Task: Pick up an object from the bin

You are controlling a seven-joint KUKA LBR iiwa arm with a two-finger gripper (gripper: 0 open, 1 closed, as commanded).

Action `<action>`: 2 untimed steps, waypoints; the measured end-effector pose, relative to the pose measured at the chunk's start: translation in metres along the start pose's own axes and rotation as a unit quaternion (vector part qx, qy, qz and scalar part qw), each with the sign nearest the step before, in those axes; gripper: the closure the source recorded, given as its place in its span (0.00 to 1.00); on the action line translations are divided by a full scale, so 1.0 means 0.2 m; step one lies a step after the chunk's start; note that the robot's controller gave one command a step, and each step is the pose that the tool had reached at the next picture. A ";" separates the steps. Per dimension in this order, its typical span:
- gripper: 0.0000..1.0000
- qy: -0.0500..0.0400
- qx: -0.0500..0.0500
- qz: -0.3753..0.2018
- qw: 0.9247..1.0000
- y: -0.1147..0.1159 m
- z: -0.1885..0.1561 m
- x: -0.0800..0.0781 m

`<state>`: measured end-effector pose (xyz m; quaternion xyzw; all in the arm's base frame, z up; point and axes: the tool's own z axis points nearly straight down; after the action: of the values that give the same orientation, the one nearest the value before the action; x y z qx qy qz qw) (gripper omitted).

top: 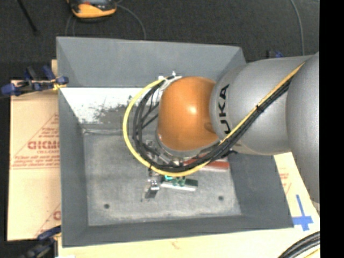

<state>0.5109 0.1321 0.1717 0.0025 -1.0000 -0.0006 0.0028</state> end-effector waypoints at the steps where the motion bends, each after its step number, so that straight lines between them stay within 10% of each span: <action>1: 0.00 -0.004 -0.001 0.002 1.000 0.00 -0.02 -0.01; 2: 0.00 -0.007 -0.001 0.036 0.999 -0.19 0.24 -0.06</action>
Offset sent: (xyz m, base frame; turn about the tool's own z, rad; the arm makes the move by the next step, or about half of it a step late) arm 0.0199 -0.0761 -0.1017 0.1408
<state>0.5237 0.0946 0.1241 -0.0335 -0.9994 -0.0020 -0.0039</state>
